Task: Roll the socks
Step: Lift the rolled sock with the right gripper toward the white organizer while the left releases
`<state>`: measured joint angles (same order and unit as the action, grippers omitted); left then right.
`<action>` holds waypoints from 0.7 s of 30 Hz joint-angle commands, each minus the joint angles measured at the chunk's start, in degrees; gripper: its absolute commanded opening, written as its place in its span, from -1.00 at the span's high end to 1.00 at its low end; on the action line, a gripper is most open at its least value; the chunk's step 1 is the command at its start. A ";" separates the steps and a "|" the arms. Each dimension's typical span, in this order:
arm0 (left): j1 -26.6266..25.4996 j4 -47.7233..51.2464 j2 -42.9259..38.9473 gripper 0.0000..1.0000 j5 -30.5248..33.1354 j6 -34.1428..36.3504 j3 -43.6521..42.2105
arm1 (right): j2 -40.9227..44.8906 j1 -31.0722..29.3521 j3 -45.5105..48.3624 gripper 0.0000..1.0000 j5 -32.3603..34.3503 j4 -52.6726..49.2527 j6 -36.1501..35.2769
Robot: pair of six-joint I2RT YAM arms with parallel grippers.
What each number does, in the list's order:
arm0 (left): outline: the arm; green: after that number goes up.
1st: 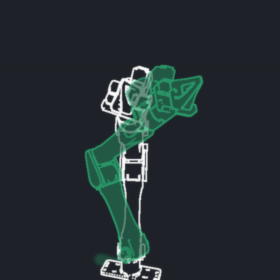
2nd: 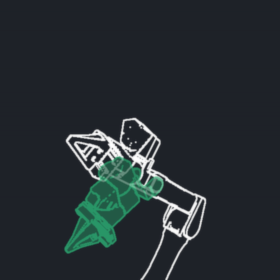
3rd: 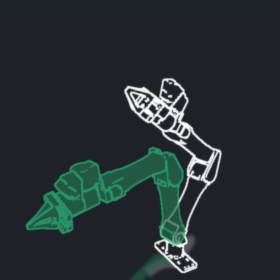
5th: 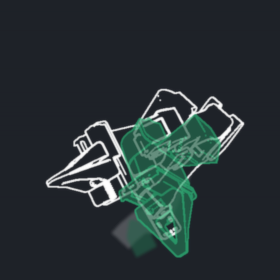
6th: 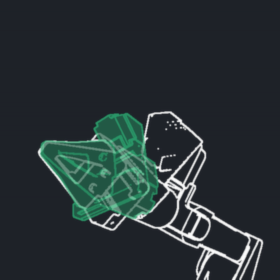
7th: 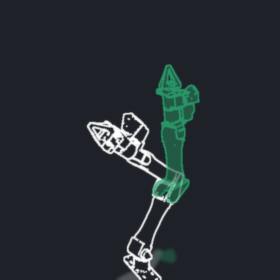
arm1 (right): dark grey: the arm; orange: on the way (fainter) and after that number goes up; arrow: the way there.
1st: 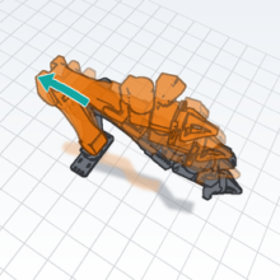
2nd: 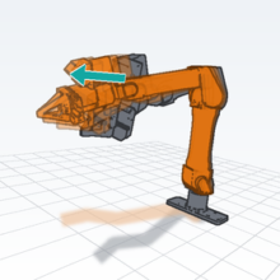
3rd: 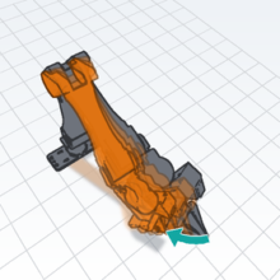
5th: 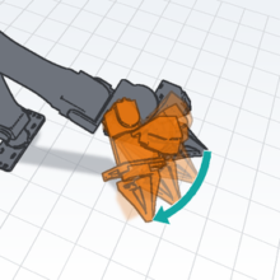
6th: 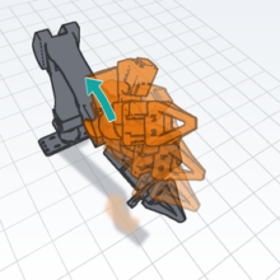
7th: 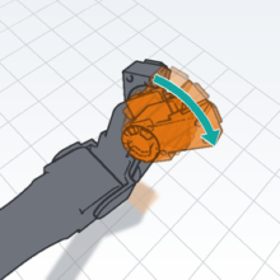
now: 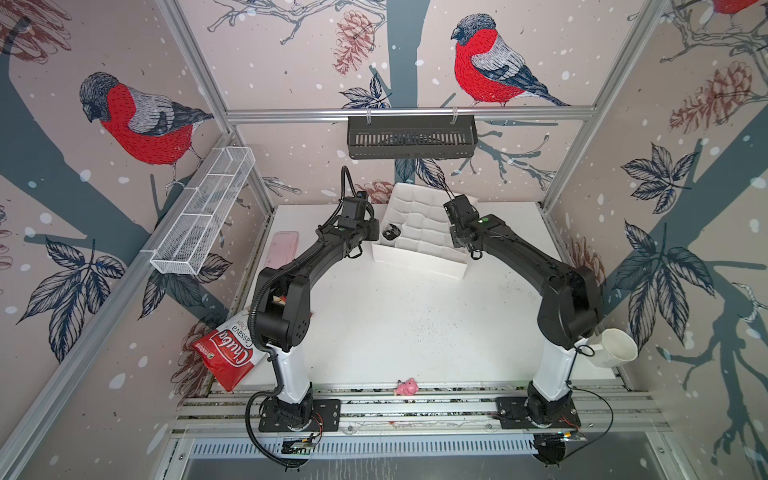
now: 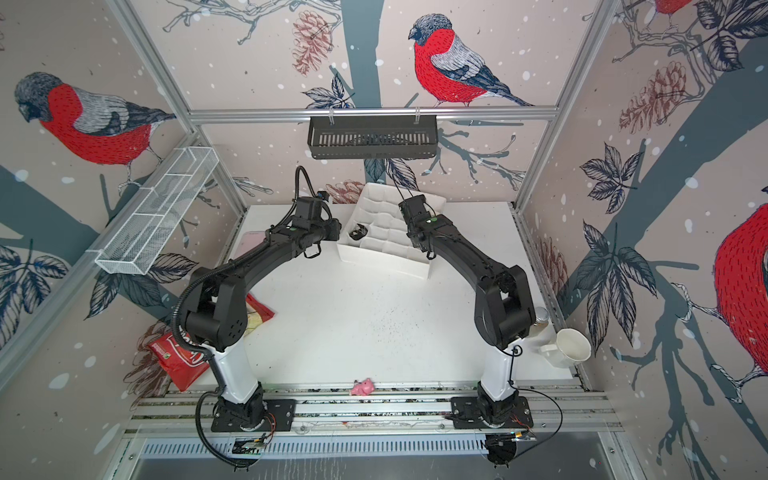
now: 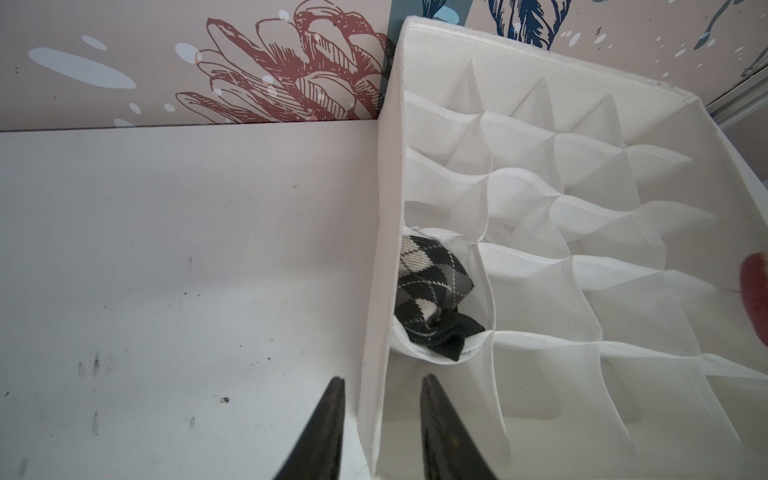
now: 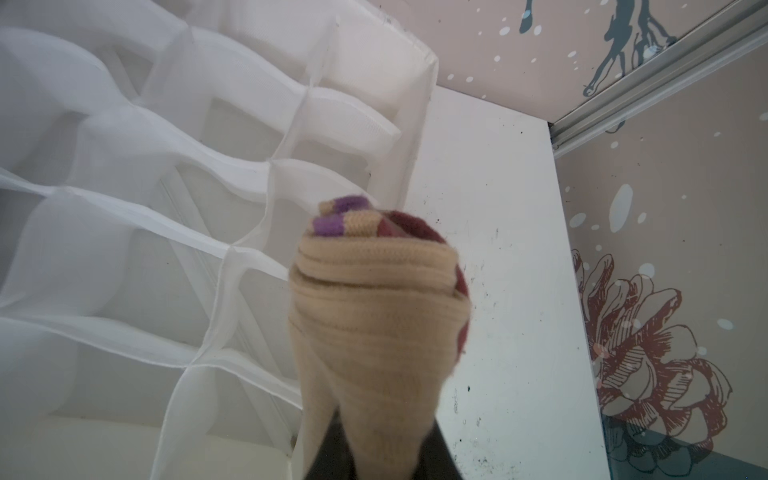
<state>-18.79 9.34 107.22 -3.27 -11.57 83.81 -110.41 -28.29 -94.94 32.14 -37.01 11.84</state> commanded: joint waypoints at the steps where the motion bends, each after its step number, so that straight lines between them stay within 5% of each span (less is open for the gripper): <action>1: 0.30 0.23 0.10 0.34 -1.69 1.10 0.60 | -3.79 -0.44 -3.29 1.00 2.75 -2.99 -0.48; 15: 1.56 -0.38 -0.08 0.35 -3.99 1.42 -0.57 | -13.43 -0.29 -10.18 1.00 -3.57 -4.66 -1.92; 21: 1.83 -0.47 -0.34 0.35 -4.90 1.45 -0.78 | -13.33 0.63 -8.75 1.00 -11.85 -4.10 -1.79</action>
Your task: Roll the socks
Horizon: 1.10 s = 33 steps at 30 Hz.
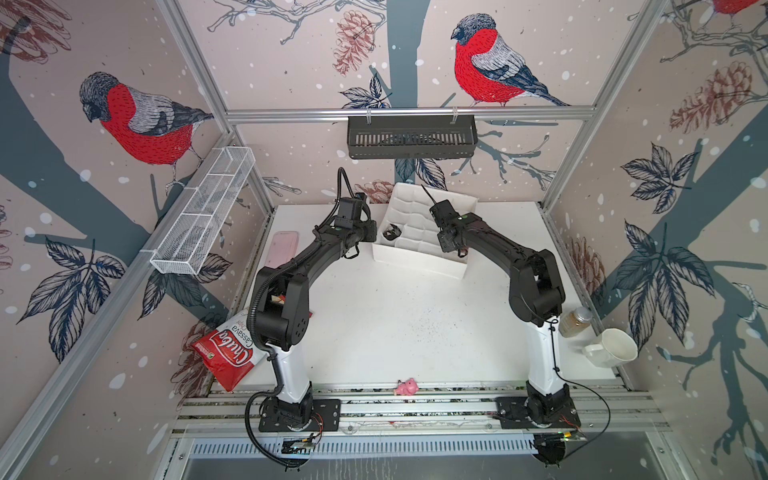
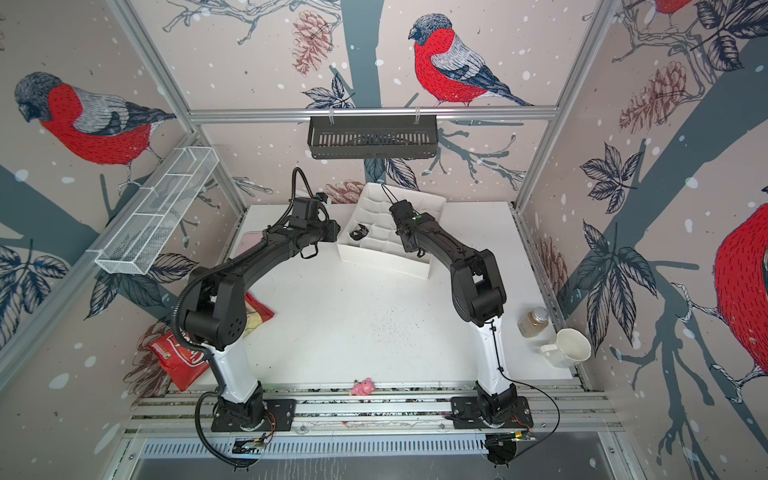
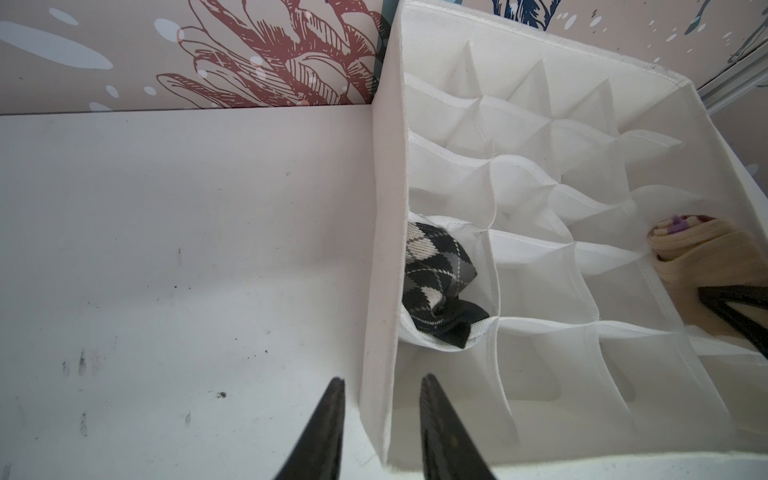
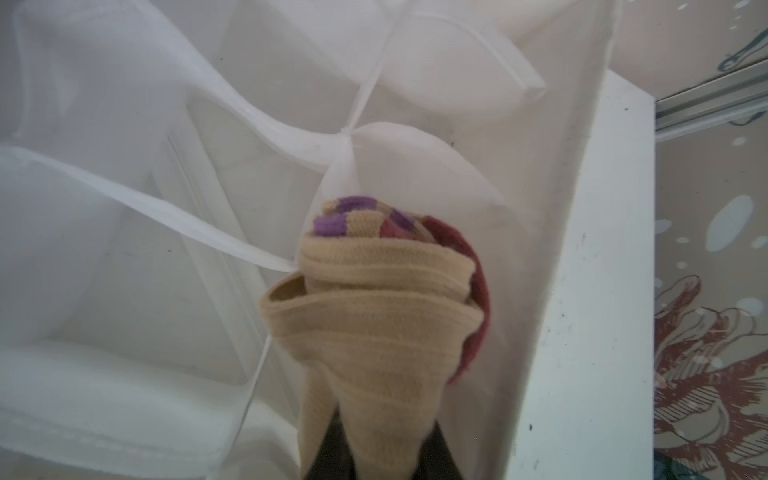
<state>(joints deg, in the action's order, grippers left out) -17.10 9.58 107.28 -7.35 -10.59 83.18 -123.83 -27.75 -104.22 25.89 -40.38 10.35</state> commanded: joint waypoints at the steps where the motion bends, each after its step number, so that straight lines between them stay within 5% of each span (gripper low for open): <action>1: 0.14 -0.71 -0.49 0.35 -0.95 0.48 -0.20 | 0.31 0.06 1.06 1.00 -6.17 -0.60 -0.20; 13: 1.14 -0.80 0.42 0.35 -4.33 -0.24 0.25 | 1.94 1.62 5.69 1.00 -17.53 -0.32 -2.21; 24: 1.67 -0.14 1.08 0.36 -6.68 0.11 1.09 | -5.31 6.59 -5.06 1.00 -30.15 -6.54 -4.96; 33: 1.89 0.67 2.50 0.35 -5.77 0.45 2.85 | -9.86 7.97 -14.24 1.00 -31.37 -14.73 -7.63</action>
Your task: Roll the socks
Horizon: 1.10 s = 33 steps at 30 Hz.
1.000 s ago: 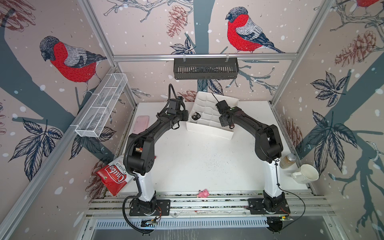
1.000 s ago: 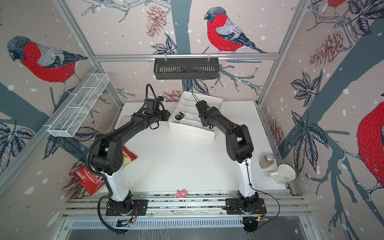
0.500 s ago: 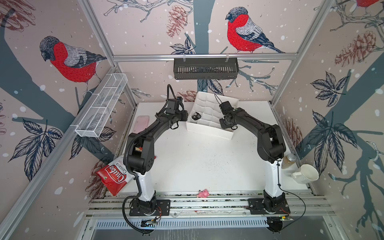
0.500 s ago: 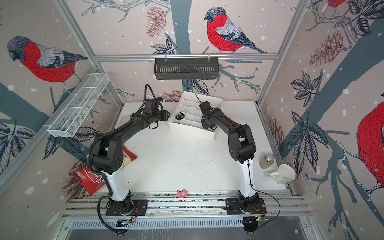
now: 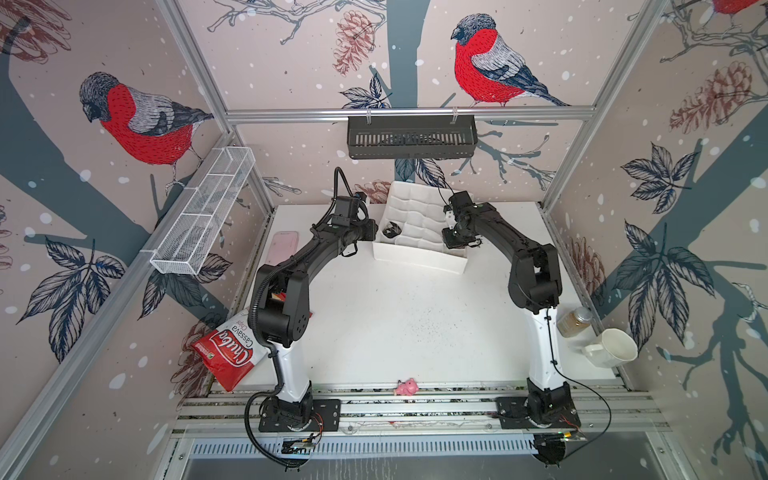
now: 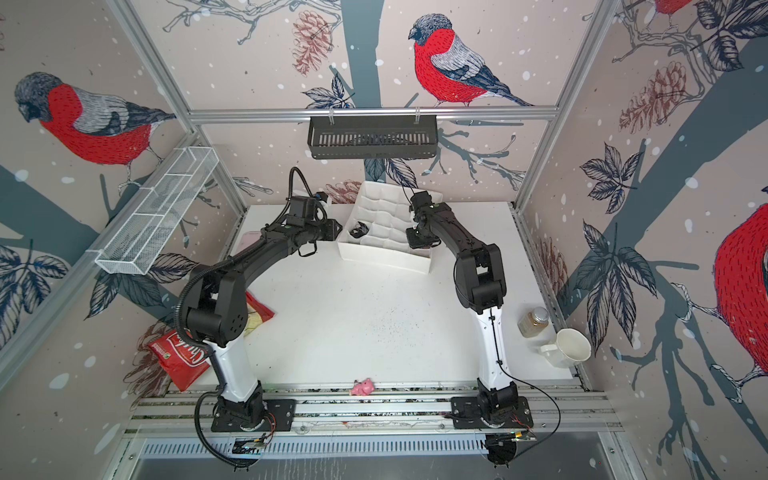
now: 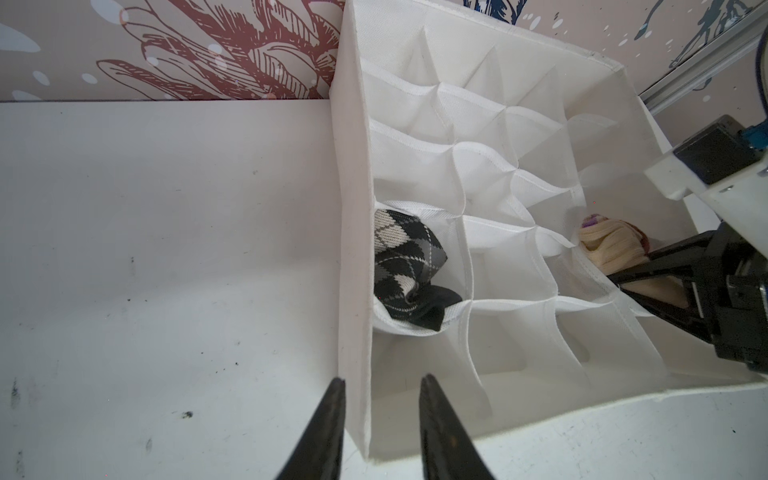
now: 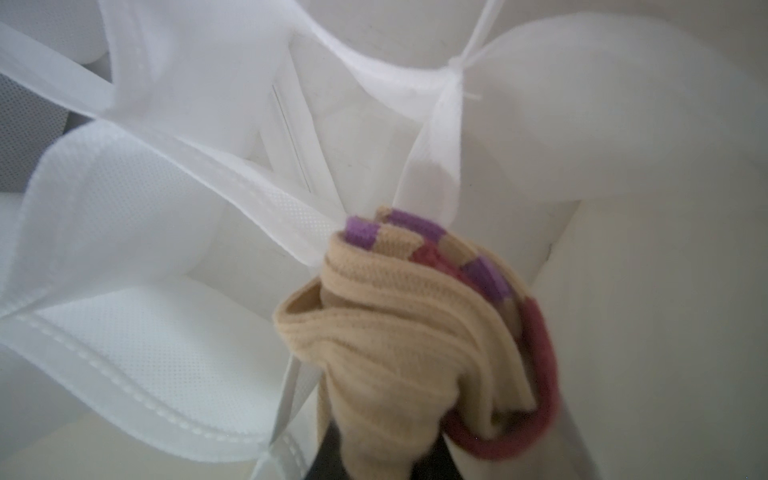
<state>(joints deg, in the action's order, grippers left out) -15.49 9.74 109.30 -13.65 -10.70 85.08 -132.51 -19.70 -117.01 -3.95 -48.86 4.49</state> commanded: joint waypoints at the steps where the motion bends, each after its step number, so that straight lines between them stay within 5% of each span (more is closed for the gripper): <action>1: 0.41 0.46 0.93 0.34 1.61 0.60 1.27 | -1.42 -0.22 -2.17 1.00 -0.02 -7.46 -1.93; 21: -1.77 -1.45 9.53 0.02 1.37 5.02 8.94 | 2.26 -1.04 0.26 1.00 4.74 -7.97 -1.92; 24: -3.02 1.48 11.77 0.03 5.97 6.27 11.65 | 2.67 -1.04 1.21 1.00 4.58 -7.39 -2.00; 31: -4.47 2.42 12.96 0.15 13.62 8.01 12.76 | 3.47 -1.13 2.65 1.00 4.20 -6.55 -2.21; 33: -4.53 2.03 13.41 0.54 12.67 8.59 12.86 | 3.57 -1.13 2.99 1.00 4.19 -6.43 -2.21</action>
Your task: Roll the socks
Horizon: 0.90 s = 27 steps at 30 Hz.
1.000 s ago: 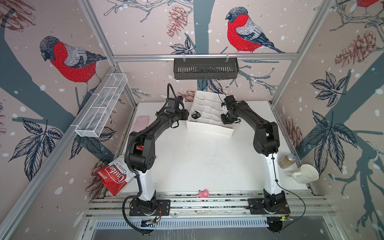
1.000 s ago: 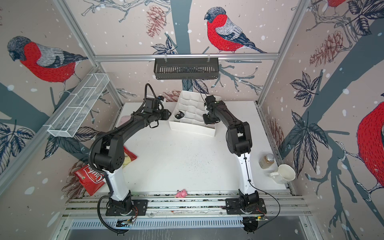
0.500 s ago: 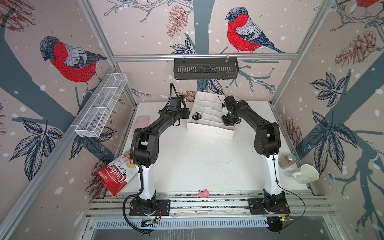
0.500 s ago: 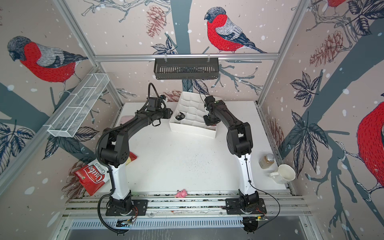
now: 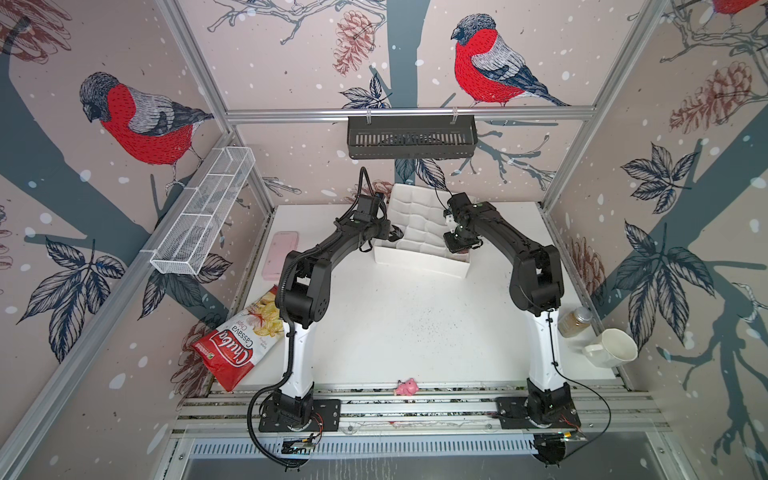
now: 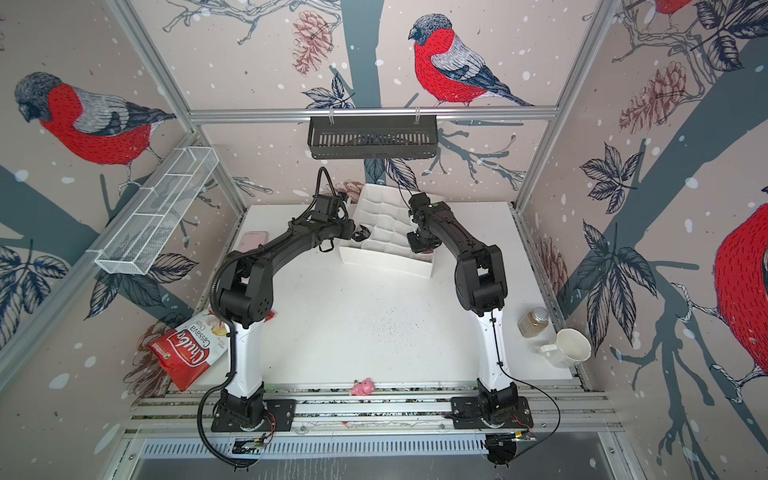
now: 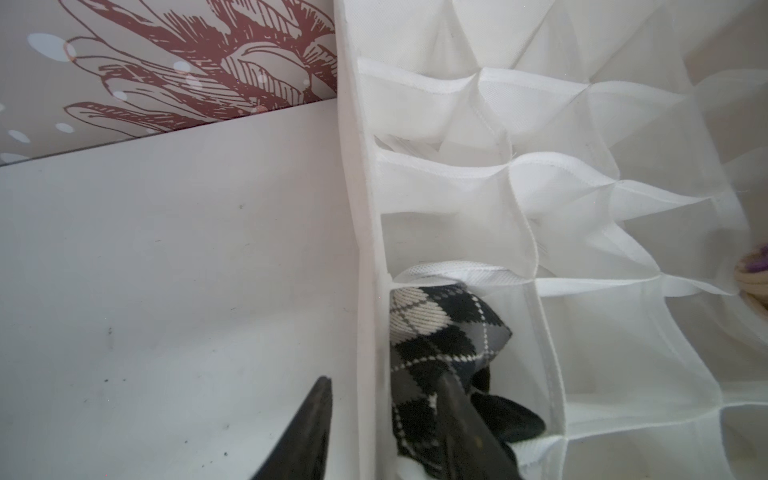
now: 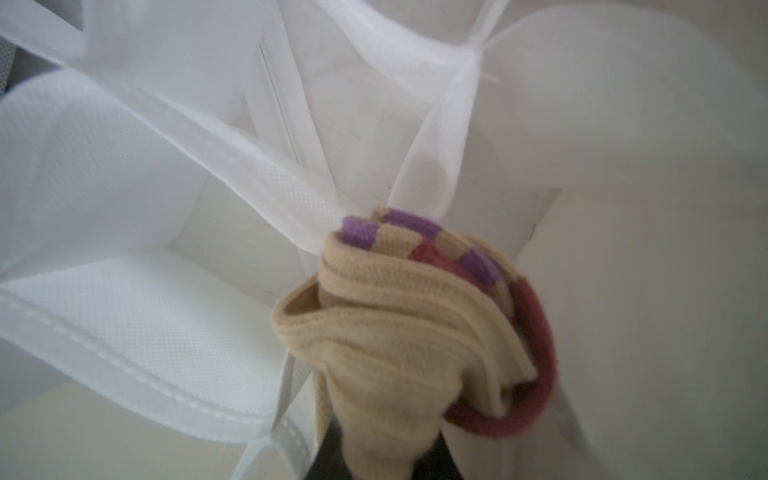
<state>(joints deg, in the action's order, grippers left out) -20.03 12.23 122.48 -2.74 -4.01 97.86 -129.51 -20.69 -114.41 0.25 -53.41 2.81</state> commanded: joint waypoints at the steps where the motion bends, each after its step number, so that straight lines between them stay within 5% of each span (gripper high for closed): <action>1: 0.08 -0.03 0.75 0.94 1.40 1.99 0.53 | 0.82 -0.14 0.80 1.00 0.01 -1.75 -0.52; 7: -0.06 3.78 1.23 1.00 -2.55 1.43 -0.48 | 3.90 -0.06 5.52 1.00 -0.16 0.14 -0.09; 19: -2.28 -2.42 -25.34 1.00 -5.37 -4.08 -35.46 | 12.69 -1.26 18.17 1.00 0.25 4.06 -0.17; 27: -4.91 -2.07 -37.21 1.00 -5.12 -7.01 -49.20 | 20.36 -3.04 28.02 1.00 0.74 11.17 3.99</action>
<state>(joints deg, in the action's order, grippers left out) -24.34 3.79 87.05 -7.11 -10.61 51.11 -110.69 -23.40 -87.74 -1.04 -46.19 4.58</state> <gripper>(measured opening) 0.066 0.167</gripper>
